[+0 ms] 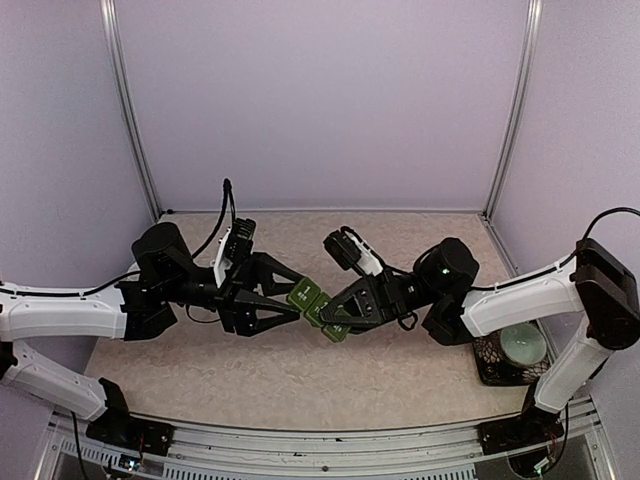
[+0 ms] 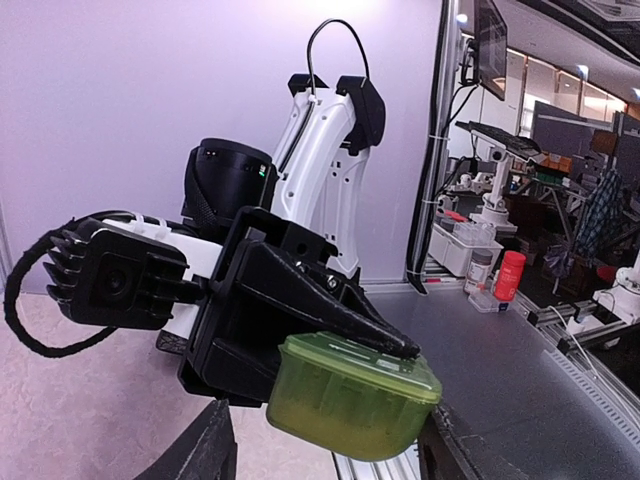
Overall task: Sort the pills into containers
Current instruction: Open the lid of the pill container.
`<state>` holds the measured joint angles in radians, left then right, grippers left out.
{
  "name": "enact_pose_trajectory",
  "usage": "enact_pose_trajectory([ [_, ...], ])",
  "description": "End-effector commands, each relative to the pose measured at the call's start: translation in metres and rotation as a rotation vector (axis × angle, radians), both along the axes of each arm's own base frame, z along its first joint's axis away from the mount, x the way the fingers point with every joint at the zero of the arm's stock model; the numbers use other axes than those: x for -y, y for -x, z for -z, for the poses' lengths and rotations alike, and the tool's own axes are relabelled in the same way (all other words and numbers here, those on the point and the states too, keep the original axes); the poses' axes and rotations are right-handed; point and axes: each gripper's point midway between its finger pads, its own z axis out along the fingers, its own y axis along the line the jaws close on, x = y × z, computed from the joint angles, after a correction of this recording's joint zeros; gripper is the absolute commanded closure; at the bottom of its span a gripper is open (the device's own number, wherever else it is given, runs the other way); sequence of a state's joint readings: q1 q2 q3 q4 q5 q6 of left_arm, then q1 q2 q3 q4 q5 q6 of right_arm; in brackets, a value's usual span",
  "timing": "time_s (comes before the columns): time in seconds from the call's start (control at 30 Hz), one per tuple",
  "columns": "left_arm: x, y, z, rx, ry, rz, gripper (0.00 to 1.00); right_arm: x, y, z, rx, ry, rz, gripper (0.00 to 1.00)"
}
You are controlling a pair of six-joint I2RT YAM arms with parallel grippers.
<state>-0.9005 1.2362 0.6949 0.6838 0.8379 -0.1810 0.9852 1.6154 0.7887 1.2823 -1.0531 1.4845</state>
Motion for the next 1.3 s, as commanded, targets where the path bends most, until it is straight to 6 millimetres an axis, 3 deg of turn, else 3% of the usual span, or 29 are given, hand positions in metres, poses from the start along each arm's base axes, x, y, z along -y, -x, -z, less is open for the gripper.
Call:
enact_pose_trajectory([
  [0.0,-0.004,-0.018,-0.013,-0.010,0.044,-0.128,0.39,-0.004,0.005,0.012,-0.009,0.040,-0.030,1.00],
  [0.2,-0.014,-0.018,-0.018,0.021,0.066,-0.163,0.32,-0.004,0.005,0.014,-0.015,0.039,-0.030,1.00],
  [0.37,-0.016,-0.018,-0.015,0.022,0.057,-0.146,0.36,-0.005,0.005,0.013,-0.015,0.039,-0.032,1.00],
  [0.5,-0.012,-0.017,-0.012,0.009,0.057,-0.121,0.46,-0.006,0.005,0.013,-0.015,0.041,-0.033,1.00],
  [0.67,-0.007,-0.017,-0.013,0.001,0.057,-0.103,0.64,-0.007,0.004,0.017,-0.019,0.050,-0.031,1.00],
  [0.77,-0.007,-0.015,-0.014,0.004,0.060,-0.094,0.82,-0.007,0.003,0.020,-0.023,0.056,-0.031,1.00],
  [0.8,-0.007,-0.014,-0.014,0.008,0.060,-0.091,0.83,-0.007,0.004,0.020,-0.023,0.056,-0.034,1.00],
  [0.9,-0.009,-0.012,-0.014,0.015,0.058,-0.087,0.74,-0.006,0.004,0.020,-0.023,0.054,-0.033,1.00],
  [0.97,-0.011,-0.014,-0.013,0.018,0.059,-0.103,0.51,-0.006,0.004,0.019,-0.023,0.052,-0.034,1.00],
  [1.07,-0.016,-0.014,-0.013,0.038,0.067,-0.118,0.29,-0.006,0.005,0.018,-0.025,0.048,-0.036,1.00],
  [1.13,-0.018,-0.011,-0.014,0.065,0.073,-0.113,0.23,-0.005,0.006,0.017,-0.026,0.045,-0.040,1.00],
  [1.27,-0.014,-0.003,-0.013,0.107,0.048,-0.042,0.25,-0.005,0.008,0.014,-0.029,0.037,-0.054,1.00],
])
